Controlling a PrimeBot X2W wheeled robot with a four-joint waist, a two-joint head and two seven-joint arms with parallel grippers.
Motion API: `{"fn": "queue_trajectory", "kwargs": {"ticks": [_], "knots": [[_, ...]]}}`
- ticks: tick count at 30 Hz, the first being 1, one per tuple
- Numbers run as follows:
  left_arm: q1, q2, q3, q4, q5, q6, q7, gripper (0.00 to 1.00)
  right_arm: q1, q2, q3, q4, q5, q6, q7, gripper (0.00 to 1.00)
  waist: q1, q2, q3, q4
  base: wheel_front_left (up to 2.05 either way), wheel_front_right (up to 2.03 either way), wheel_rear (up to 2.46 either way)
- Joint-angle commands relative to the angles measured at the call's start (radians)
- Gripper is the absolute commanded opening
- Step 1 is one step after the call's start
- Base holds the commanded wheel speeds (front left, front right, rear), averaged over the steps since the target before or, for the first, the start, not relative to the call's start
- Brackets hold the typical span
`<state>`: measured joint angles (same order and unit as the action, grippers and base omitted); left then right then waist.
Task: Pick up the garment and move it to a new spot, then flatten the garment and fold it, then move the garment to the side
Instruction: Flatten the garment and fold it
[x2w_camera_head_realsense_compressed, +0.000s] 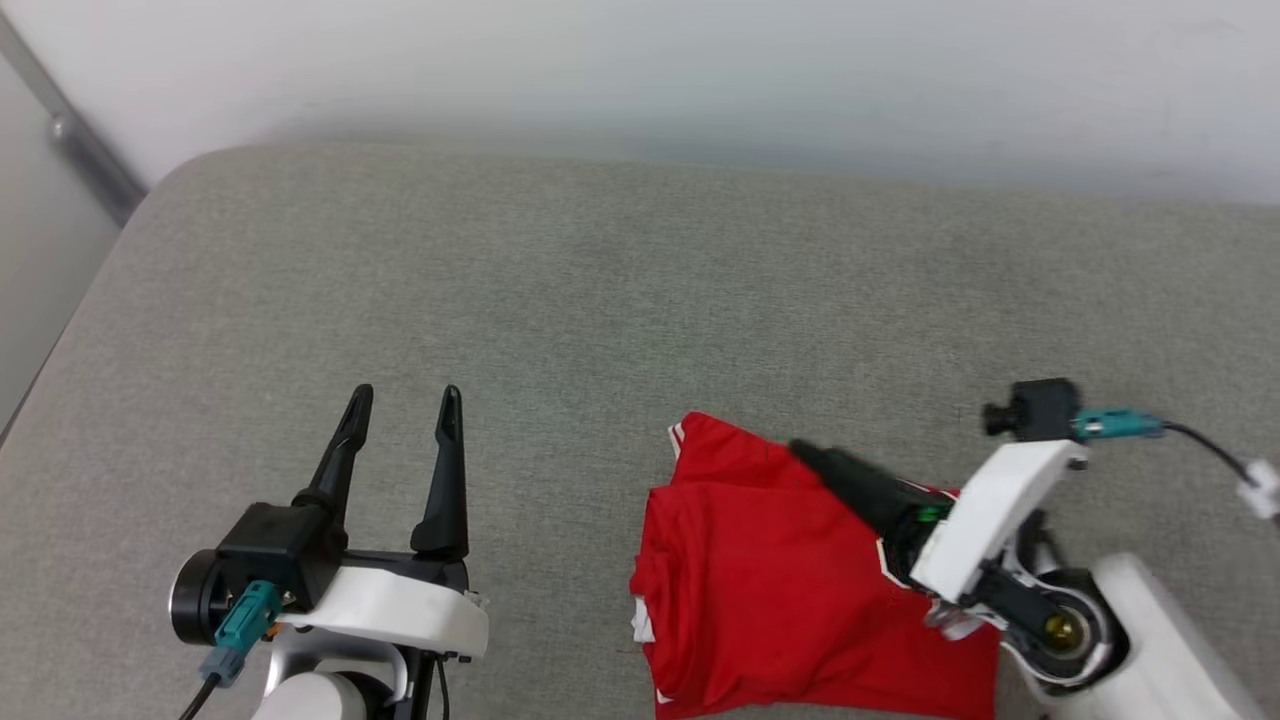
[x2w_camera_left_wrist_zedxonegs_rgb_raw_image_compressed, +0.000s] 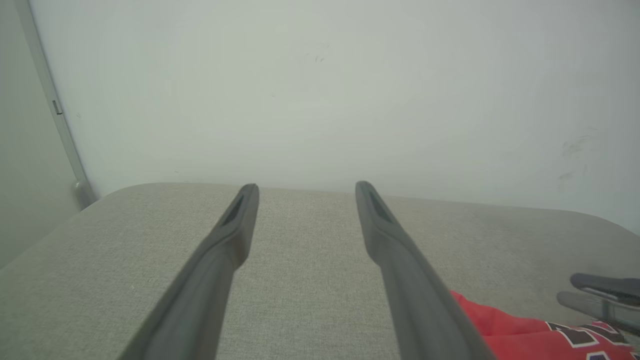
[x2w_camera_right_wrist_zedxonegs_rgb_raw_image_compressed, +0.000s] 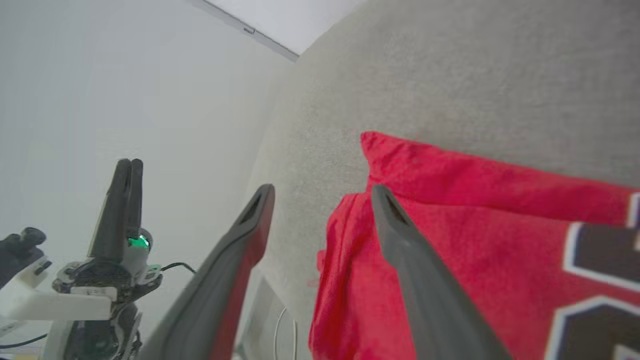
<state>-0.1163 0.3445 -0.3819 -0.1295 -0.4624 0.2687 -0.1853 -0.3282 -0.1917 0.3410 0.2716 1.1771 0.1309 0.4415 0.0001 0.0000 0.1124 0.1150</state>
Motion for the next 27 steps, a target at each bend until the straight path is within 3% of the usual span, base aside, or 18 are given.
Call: {"fn": "queue_trajectory", "kwargs": {"ticks": [1, 4, 12, 19, 27], "knots": [[-0.005, 0.003, 0.003, 0.001, -0.001, 0.005, -0.006, 1.0, -0.002, -0.023, 0.005, -0.005, -0.046, 0.0, -0.038, 1.0, -0.0001, 0.0, -0.002, -0.008, 0.0, 0.0, 0.0], [0.007, 0.004, 0.009, 0.005, -0.007, 0.011, -0.011, 1.0, 0.008, -0.1, -0.001, 0.018, -0.23, 0.0, -0.14, 1.0, -0.0001, 0.0, -0.009, -0.024, 0.0, 0.0, 0.0], [0.031, 0.01, 0.017, 0.01, -0.012, 0.027, -0.01, 1.0, 0.074, -0.169, -0.197, 0.047, -0.553, 0.0, -0.271, 1.0, -0.0001, 0.0, -0.037, -0.071, 0.0, 0.0, 0.0], [0.061, 0.013, 0.027, 0.014, -0.017, 0.046, -0.013, 1.0, 0.171, -0.12, -0.344, -0.13, -0.79, 0.0, -0.394, 1.0, -0.0001, 0.0, -0.073, -0.111, 0.0, 0.0, 0.0], [0.127, 0.031, 0.029, 0.021, -0.018, 0.058, -0.014, 1.0, 0.327, -0.019, -0.381, -0.341, -0.894, 0.0, -0.423, 1.0, -0.0001, 0.0, -0.131, -0.133, 0.0, 0.0, 0.0]]}}
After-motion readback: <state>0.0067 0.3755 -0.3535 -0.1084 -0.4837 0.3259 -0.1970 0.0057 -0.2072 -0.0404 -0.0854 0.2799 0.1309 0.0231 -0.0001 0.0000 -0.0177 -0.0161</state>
